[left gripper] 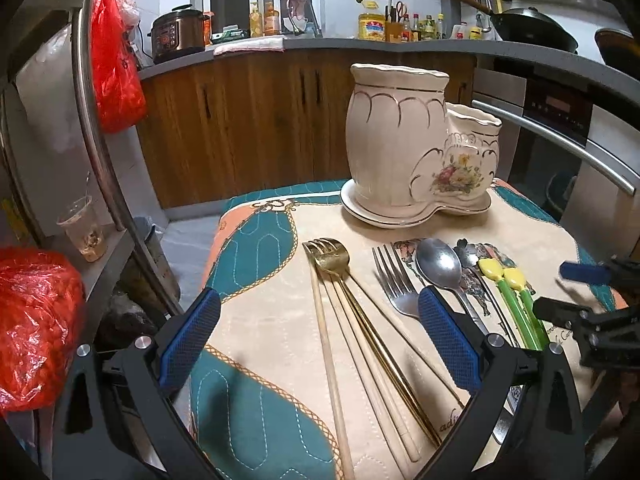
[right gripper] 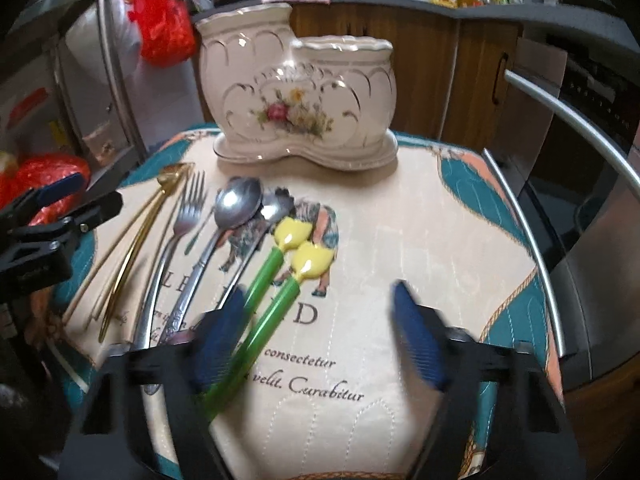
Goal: Organize utensils
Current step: 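Reach the right gripper to the green-handled yellow-tipped spoon and grasp it, then grasp a wooden chopstick with the left gripper while the right gripper lifts the green spoon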
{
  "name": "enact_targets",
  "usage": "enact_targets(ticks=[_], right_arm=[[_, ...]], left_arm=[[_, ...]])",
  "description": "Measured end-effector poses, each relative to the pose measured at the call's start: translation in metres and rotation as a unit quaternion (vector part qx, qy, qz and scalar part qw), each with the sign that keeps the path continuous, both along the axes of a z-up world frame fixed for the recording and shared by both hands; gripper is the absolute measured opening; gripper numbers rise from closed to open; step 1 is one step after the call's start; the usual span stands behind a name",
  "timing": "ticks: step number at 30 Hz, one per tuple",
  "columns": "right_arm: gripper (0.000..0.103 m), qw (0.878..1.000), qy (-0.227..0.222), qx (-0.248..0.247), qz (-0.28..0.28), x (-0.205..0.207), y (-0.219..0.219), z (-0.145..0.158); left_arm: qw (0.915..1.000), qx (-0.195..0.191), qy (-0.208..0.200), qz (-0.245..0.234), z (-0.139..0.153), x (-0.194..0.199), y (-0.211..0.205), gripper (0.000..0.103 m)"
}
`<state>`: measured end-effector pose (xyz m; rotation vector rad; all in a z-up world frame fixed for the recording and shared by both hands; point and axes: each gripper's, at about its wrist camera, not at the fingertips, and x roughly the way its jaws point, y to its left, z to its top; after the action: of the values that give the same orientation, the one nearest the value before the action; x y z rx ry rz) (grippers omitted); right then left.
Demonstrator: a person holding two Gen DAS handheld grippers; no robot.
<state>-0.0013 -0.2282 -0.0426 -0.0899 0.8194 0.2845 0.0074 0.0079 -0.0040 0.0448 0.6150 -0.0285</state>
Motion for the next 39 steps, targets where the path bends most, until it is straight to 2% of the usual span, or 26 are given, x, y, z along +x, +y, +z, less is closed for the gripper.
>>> enact_targets(ticks=[3, 9, 18, 22, 24, 26, 33, 37, 39], right_arm=[[0.051, 1.0, 0.023, 0.017, -0.003, 0.005, 0.0, 0.002], [0.035, 0.999, 0.034, -0.002, -0.005, 0.007, 0.014, 0.008], [0.032, 0.996, 0.08, -0.031, -0.017, 0.016, 0.028, -0.004], [0.03, 0.996, 0.083, -0.032, -0.018, 0.02, 0.03, -0.003], [0.018, 0.996, 0.083, -0.021, -0.02, 0.02, 0.026, -0.004], [0.013, 0.996, 0.082, -0.011, -0.022, 0.021, 0.023, -0.003], [0.011, 0.999, 0.037, 0.012, -0.031, 0.016, 0.01, 0.001], [0.011, 0.998, 0.022, 0.044, -0.038, 0.016, -0.005, 0.006], [0.011, 0.998, 0.012, 0.049, -0.036, 0.016, -0.009, 0.009]], left_arm=[[1.0, 0.005, 0.002, 0.001, -0.001, 0.001, 0.001, 0.097], [1.0, 0.005, 0.004, -0.002, -0.002, 0.001, 0.003, 0.097], [1.0, 0.001, -0.005, -0.005, 0.002, -0.004, 0.008, 0.097], [1.0, -0.001, -0.003, -0.008, 0.003, -0.005, 0.012, 0.097], [1.0, -0.002, 0.0, -0.009, 0.003, -0.005, 0.015, 0.097], [0.9999, -0.004, 0.006, -0.012, 0.002, -0.005, 0.018, 0.097], [0.9993, -0.011, 0.032, -0.014, -0.005, -0.001, 0.026, 0.096], [0.9972, -0.027, 0.067, -0.018, -0.014, 0.006, 0.031, 0.081], [0.9963, -0.021, 0.081, -0.016, -0.018, 0.009, 0.03, 0.068]])
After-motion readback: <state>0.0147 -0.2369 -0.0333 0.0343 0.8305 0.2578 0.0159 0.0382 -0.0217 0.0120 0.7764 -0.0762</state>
